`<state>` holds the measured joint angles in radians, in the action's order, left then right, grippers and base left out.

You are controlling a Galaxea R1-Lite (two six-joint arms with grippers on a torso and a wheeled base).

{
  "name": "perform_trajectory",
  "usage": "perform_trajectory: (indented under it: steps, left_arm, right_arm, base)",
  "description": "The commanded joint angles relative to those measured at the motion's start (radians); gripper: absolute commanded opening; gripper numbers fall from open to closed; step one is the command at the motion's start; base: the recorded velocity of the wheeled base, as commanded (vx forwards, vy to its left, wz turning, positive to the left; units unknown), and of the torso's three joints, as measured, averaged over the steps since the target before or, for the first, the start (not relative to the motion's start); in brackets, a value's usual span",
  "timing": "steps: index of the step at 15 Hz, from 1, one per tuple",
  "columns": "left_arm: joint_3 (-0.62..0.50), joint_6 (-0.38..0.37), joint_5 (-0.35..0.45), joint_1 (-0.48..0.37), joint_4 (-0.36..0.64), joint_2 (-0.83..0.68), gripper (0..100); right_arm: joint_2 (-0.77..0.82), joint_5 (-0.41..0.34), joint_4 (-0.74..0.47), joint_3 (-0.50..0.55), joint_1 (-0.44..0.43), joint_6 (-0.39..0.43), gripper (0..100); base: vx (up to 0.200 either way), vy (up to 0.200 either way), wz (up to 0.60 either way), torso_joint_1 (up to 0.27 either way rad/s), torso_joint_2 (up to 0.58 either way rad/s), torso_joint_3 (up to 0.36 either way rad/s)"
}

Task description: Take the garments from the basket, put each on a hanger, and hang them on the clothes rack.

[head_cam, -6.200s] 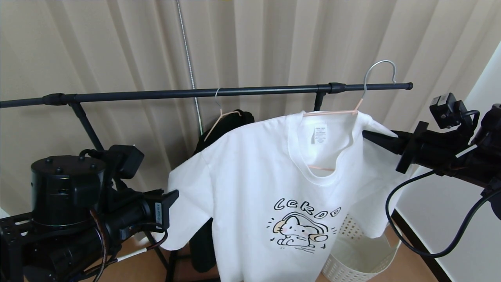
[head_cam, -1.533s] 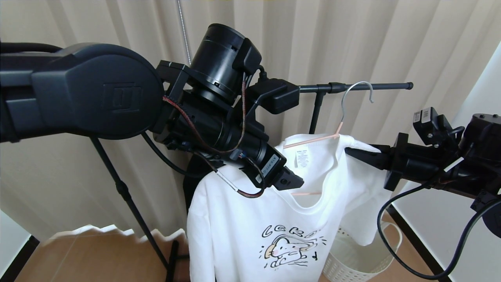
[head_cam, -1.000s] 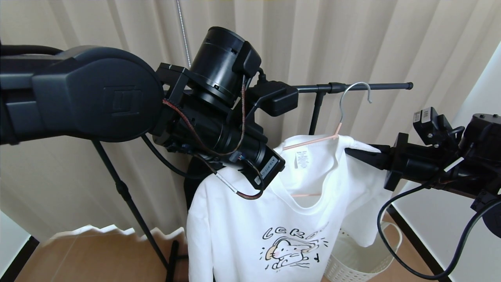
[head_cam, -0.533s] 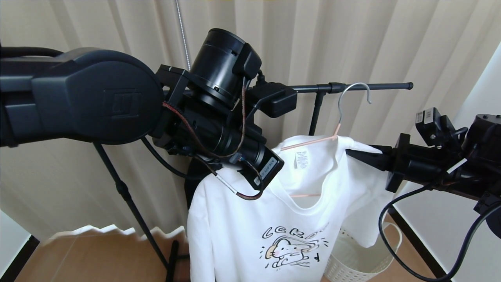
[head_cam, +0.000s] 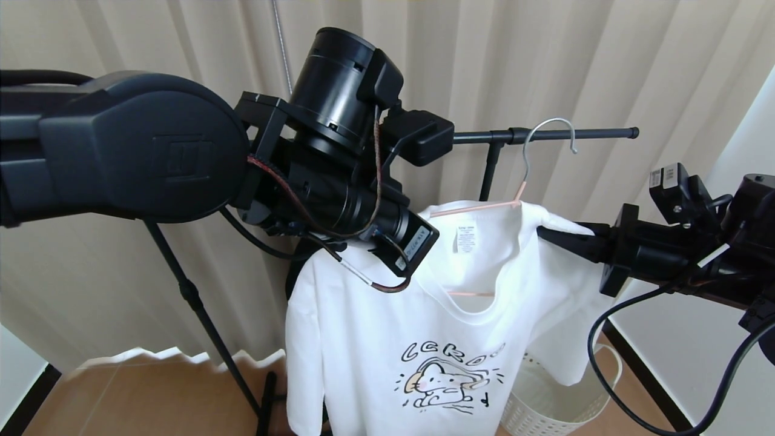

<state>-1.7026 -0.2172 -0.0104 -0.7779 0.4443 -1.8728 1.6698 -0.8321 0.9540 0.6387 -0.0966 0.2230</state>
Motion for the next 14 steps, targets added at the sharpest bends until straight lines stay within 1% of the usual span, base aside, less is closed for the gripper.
perform_trajectory:
  steps: [1,3,5,6,8,10,12,13,14]
  left_arm:
    - [0.008,0.018,-0.026,-0.008,-0.03,-0.002,0]
    - [0.037,0.021,-0.046,-0.009,-0.065,0.0,0]
    - [0.061,0.021,-0.048,-0.009,-0.096,0.001,0]
    - [0.066,0.021,-0.048,-0.009,-0.104,0.003,0]
    - [0.064,0.022,-0.051,-0.009,-0.118,0.003,0]
    - [0.067,0.025,-0.085,-0.009,-0.145,0.007,0]
    - [0.069,0.025,-0.106,-0.006,-0.16,0.009,0]
    - [0.069,0.025,-0.108,-0.006,-0.16,0.009,0]
    - [0.077,0.025,-0.129,-0.006,-0.182,0.018,0]
  right_arm:
    - [-0.001,0.001,0.0,-0.001,0.0,0.001,0]
    - [-0.001,-0.001,0.0,-0.001,0.0,0.001,0]
    - [-0.001,0.001,0.0,-0.004,0.0,0.001,0]
    - [-0.001,-0.001,-0.001,-0.002,0.0,0.001,100]
    - [-0.002,-0.001,-0.003,-0.007,0.0,0.003,100]
    - [-0.005,-0.002,0.0,-0.014,0.017,0.006,100]
    - [-0.004,-0.005,0.0,-0.022,0.032,0.052,100]
    - [-0.005,-0.007,0.0,-0.022,0.034,0.055,100]
    - [-0.005,-0.007,0.002,-0.022,0.04,0.056,100]
  base:
    - [0.0,0.0,0.0,0.0,0.0,0.0]
    - [0.0,0.0,0.0,0.0,0.0,0.0]
    - [0.0,0.0,0.0,0.0,0.0,0.0]
    - [0.0,0.0,0.0,0.0,0.0,0.0]
    - [0.0,0.0,0.0,0.0,0.0,0.0]
    - [0.0,0.0,0.0,0.0,0.0,0.0]
    - [0.0,0.0,0.0,0.0,0.0,0.0]
    - [0.0,0.0,0.0,0.0,0.0,0.0]
    - [0.0,0.0,0.0,0.0,0.0,0.0]
